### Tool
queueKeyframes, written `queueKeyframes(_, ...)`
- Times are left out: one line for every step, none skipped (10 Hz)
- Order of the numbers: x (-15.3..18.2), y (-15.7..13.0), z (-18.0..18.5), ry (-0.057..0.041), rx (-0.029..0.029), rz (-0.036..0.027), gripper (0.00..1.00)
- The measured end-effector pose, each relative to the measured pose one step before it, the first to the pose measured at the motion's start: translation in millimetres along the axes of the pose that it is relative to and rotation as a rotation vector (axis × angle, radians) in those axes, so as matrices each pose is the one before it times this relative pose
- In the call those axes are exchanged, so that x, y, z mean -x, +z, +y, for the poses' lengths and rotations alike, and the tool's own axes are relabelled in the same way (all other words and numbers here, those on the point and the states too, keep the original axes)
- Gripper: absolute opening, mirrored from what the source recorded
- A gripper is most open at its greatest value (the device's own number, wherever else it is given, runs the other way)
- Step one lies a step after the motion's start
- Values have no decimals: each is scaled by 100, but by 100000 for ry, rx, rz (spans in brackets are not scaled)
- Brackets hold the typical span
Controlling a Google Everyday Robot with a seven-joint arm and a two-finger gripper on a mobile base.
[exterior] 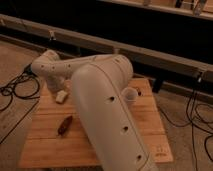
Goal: Wipe the white sponge on the table
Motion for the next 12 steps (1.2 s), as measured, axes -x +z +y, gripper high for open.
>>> queueKeyframes(981,1275,301,-2654,-960,317,65)
queueKeyframes(863,998,265,-2255,-1110,20,65)
queueKeyframes(683,716,211,-1656,-917,-79,65)
queueKeyframes(1122,949,295,-2378,-1384,-402,65)
queueKeyframes(910,684,226,-1761,-1091,-426,65)
queueKeyframes(703,515,206,-1447,-758,-298,65)
queueKeyframes(922,538,130,-1820,-1247,-505,65)
queueKeyframes(944,675,84,-2135,-1748,-354,65)
queueKeyframes(456,484,34,-1217,-1045,108,65)
queueKeyframes(579,576,-20,-1200,-1216,82,65)
queueKeyframes(461,442,-45,-913,-954,121,65)
queueKeyframes(372,281,-41,-837,-858,164,65)
